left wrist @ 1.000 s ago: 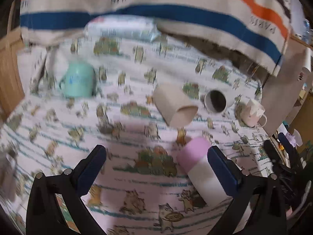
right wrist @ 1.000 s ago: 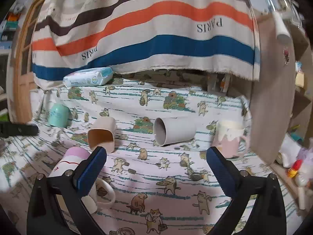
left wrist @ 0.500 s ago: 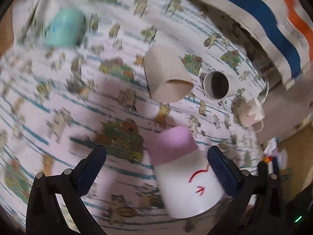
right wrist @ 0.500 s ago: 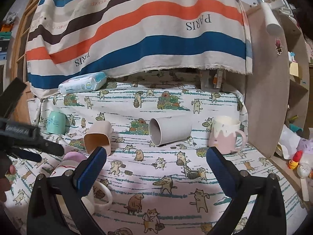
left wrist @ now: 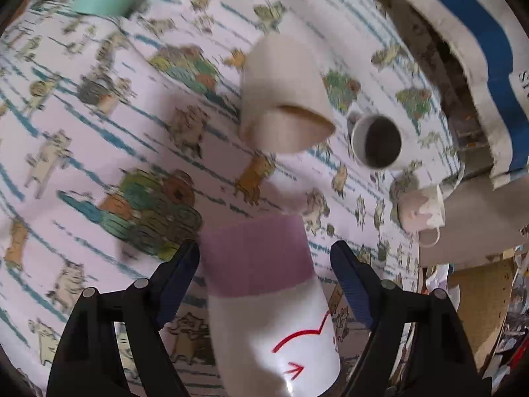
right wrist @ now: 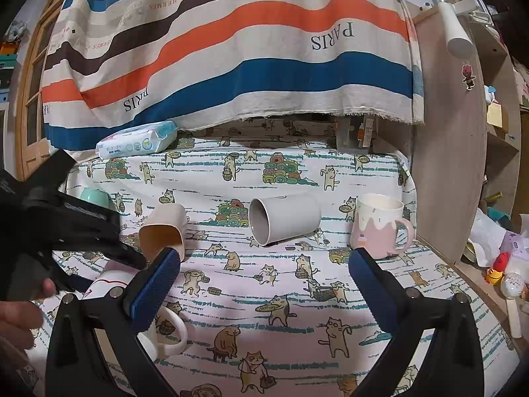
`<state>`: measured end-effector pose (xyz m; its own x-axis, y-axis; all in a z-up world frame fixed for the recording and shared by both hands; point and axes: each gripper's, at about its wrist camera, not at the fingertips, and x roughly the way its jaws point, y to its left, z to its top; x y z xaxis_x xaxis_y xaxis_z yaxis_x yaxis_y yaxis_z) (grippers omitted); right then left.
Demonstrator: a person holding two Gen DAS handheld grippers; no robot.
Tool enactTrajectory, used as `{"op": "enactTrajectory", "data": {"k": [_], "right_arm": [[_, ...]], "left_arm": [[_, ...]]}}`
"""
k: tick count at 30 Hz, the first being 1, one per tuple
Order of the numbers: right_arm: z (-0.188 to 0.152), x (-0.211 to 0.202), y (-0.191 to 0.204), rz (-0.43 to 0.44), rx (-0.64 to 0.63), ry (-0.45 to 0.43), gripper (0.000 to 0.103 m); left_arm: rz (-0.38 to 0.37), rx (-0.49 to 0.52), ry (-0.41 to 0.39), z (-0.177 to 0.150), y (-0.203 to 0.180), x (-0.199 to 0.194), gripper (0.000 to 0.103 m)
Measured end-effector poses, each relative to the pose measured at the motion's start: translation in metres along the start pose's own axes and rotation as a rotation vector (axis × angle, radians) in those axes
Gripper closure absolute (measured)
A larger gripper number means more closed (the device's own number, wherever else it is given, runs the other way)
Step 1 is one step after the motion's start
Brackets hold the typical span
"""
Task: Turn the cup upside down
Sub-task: 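Grip the cup with the left gripper and turn its pink base upward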
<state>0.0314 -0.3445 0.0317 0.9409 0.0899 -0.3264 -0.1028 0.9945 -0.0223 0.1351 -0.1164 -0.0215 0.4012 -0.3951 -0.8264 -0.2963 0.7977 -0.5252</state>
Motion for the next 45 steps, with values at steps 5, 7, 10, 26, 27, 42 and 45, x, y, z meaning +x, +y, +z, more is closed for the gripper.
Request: {"op": "enactTrajectory", "data": {"k": [5, 7, 10, 26, 27, 42, 45], "right_arm": [[0.001, 0.0, 0.0, -0.009, 0.002, 0.001, 0.0], [0.001, 0.0, 0.0, -0.014, 0.004, 0.0, 0.0], [0.001, 0.001, 0.0, -0.012, 0.004, 0.002, 0.0], [0.001, -0.003, 0.002, -0.002, 0.005, -0.006, 0.0], [0.001, -0.003, 0.001, -0.003, 0.006, -0.007, 0.0], [0.001, -0.004, -0.002, -0.01, 0.018, -0.011, 0.0], [0.001, -0.004, -0.001, -0.009, 0.02, -0.01, 0.0]], "left_arm": [[0.05, 0.046, -0.013, -0.002, -0.009, 0.003, 0.023], [0.066, 0.048, -0.019, 0.002, -0.01, 0.004, 0.025], [0.111, 0.085, -0.018, 0.006, -0.012, 0.01, 0.036], [0.12, 0.507, -0.212, -0.03, -0.058, -0.045, 0.038], [0.126, 0.527, -0.224, -0.034, -0.06, -0.047, 0.038], [0.201, 0.707, -0.383, -0.064, -0.062, -0.053, 0.04], [0.204, 0.719, -0.391, -0.063, -0.061, -0.053, 0.04]]}}
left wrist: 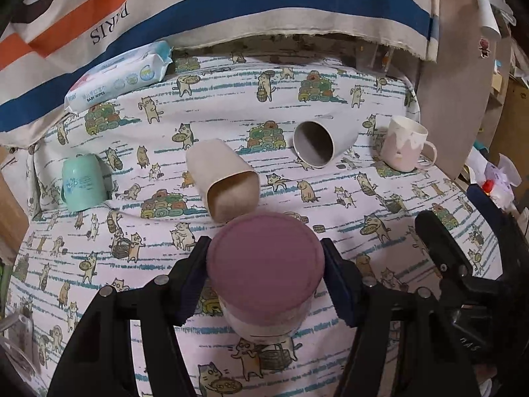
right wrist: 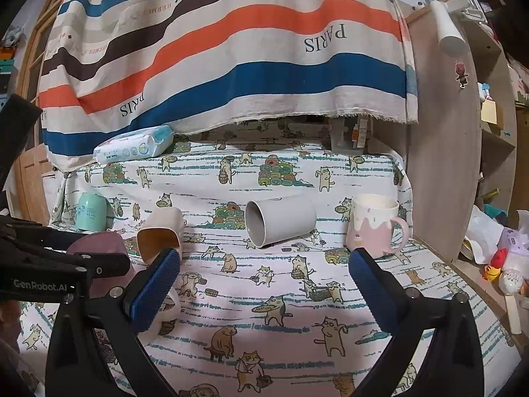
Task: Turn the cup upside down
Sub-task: 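Grip the cup with the left gripper and turn its pink base upward, then lower the cup rim-down onto the cloth and open the left gripper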
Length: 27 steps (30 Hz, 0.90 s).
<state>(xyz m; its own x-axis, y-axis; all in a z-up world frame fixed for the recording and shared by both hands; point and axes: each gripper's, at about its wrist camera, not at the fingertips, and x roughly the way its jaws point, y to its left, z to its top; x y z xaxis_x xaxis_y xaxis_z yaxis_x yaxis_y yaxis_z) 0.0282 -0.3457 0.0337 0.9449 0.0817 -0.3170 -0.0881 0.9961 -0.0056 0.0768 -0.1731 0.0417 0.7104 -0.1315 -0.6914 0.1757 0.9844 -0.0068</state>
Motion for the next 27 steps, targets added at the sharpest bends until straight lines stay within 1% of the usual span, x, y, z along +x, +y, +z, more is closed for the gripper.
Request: {"op": "enactTrajectory", "data": {"k": [8, 12, 13, 15, 16, 18, 20, 24, 27], "right_arm": [[0.0, 0.0, 0.001, 0.0, 0.001, 0.0, 0.0], [0.0, 0.0, 0.0, -0.001, 0.001, 0.0, 0.0], [0.0, 0.0, 0.0, 0.0, 0.001, 0.001, 0.0], [0.0, 0.0, 0.001, 0.002, 0.0, 0.001, 0.0], [0.0, 0.0, 0.002, 0.003, -0.001, 0.001, 0.0], [-0.001, 0.0, 0.003, 0.005, -0.003, 0.001, 0.0], [-0.001, 0.0, 0.002, 0.008, -0.004, 0.001, 0.0], [-0.001, 0.0, 0.003, 0.014, -0.009, 0.003, 0.0], [0.0, 0.0, 0.003, 0.019, -0.011, 0.003, 0.0]], "left_arm": [[-0.022, 0.044, -0.039, -0.001, 0.001, 0.002, 0.039], [-0.033, 0.05, -0.059, 0.0, 0.004, 0.004, 0.038], [-0.03, 0.055, -0.07, 0.0, 0.004, 0.003, 0.036], [-0.011, 0.07, -0.103, -0.002, 0.003, -0.001, 0.028], [-0.004, 0.08, -0.118, -0.003, 0.002, -0.003, 0.02], [-0.012, 0.089, -0.136, -0.004, 0.004, -0.006, 0.019], [-0.045, 0.09, -0.126, -0.003, 0.007, -0.006, 0.019], [-0.043, 0.077, -0.142, -0.001, 0.015, -0.009, 0.018], [-0.063, 0.057, -0.154, -0.002, 0.021, -0.012, 0.015]]}}
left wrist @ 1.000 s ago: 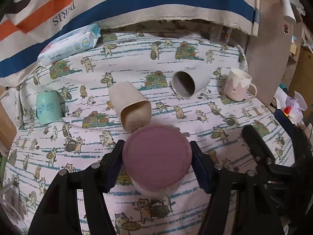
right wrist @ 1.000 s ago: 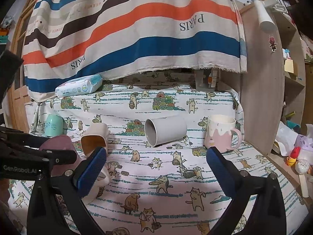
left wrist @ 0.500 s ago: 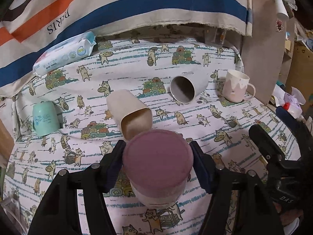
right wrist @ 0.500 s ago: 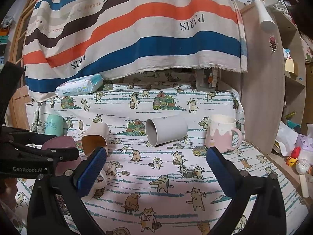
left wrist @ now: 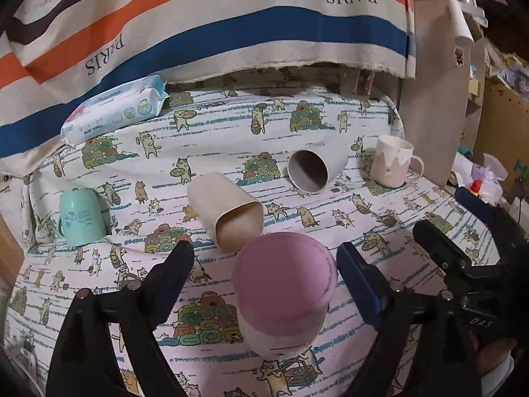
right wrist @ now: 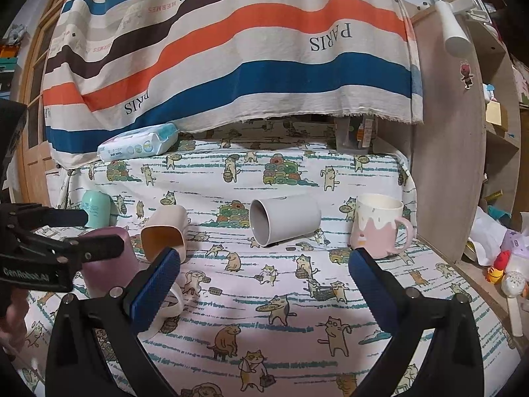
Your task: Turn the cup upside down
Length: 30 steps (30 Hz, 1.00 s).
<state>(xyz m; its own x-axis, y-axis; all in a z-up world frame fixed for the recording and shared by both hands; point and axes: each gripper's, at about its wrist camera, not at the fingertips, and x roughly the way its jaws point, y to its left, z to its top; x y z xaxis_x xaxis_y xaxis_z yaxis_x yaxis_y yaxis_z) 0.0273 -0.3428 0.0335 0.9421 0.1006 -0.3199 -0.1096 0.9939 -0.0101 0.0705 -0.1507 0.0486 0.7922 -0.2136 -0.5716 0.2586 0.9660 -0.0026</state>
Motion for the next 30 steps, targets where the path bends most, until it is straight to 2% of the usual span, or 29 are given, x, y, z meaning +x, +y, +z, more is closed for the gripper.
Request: {"op": "enactTrajectory", "data": {"k": [5, 8, 11, 16, 19, 25, 30], "right_arm": [[0.0, 0.0, 0.0, 0.0, 0.0, 0.0, 0.0], [0.0, -0.001, 0.001, -0.001, 0.0, 0.001, 0.0], [0.0, 0.0, 0.001, -0.001, 0.0, 0.001, 0.0], [0.0, 0.0, 0.001, -0.001, -0.001, 0.001, 0.0], [0.0, 0.0, 0.001, 0.0, -0.001, 0.001, 0.0], [0.0, 0.0, 0.002, 0.001, -0.001, 0.001, 0.0], [0.0, 0.001, 0.003, 0.006, -0.006, 0.003, 0.0]], "left_arm": [[-0.013, -0.021, -0.047, -0.001, 0.005, -0.012, 0.013], [0.003, -0.051, -0.116, 0.0, 0.013, -0.025, 0.0], [0.006, -0.084, -0.193, 0.002, 0.026, -0.038, 0.0], [0.069, -0.037, -0.282, 0.0, 0.032, -0.055, 0.0], [0.076, -0.02, -0.335, -0.003, 0.035, -0.066, 0.0], [0.087, -0.08, -0.486, -0.016, 0.053, -0.087, 0.0], [0.106, -0.08, -0.461, -0.024, 0.064, -0.082, 0.0]]}}
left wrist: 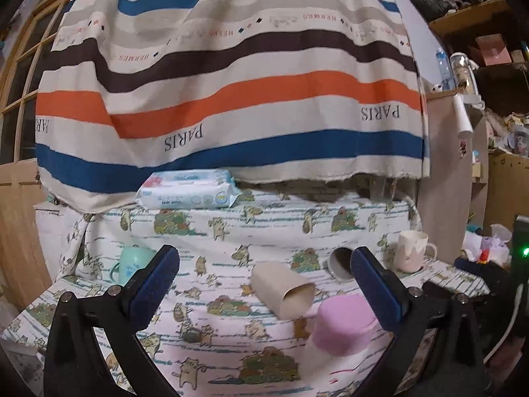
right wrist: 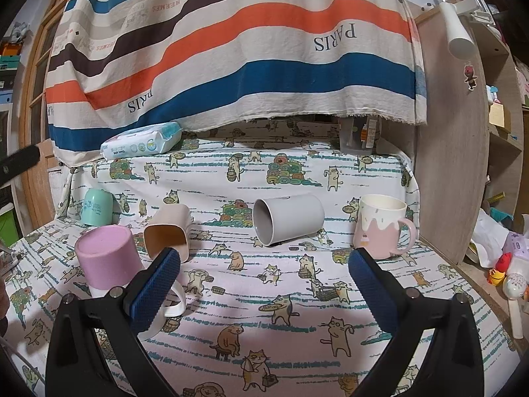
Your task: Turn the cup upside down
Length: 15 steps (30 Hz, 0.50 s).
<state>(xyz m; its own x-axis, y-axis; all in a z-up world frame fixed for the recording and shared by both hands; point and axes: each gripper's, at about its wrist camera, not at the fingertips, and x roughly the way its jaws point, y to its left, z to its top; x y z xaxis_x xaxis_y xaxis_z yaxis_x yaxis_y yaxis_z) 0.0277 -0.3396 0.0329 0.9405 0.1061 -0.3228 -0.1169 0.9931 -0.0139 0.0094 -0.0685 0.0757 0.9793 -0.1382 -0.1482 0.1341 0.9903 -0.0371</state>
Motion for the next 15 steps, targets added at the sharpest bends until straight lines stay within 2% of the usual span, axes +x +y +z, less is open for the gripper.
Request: {"op": "enactTrajectory", "data": {"k": [7, 15], "right_arm": [[0.0, 0.0, 0.001, 0.001, -0.003, 0.0, 0.0], [0.0, 0.001, 0.001, 0.002, -0.005, 0.002, 0.0]], "left_arm": [[0.028, 0.019, 0.019, -0.026, 0.008, 0.005, 0.0], [0.037, 0.033, 0.102, -0.044, 0.006, 0.017, 0.0]]}}
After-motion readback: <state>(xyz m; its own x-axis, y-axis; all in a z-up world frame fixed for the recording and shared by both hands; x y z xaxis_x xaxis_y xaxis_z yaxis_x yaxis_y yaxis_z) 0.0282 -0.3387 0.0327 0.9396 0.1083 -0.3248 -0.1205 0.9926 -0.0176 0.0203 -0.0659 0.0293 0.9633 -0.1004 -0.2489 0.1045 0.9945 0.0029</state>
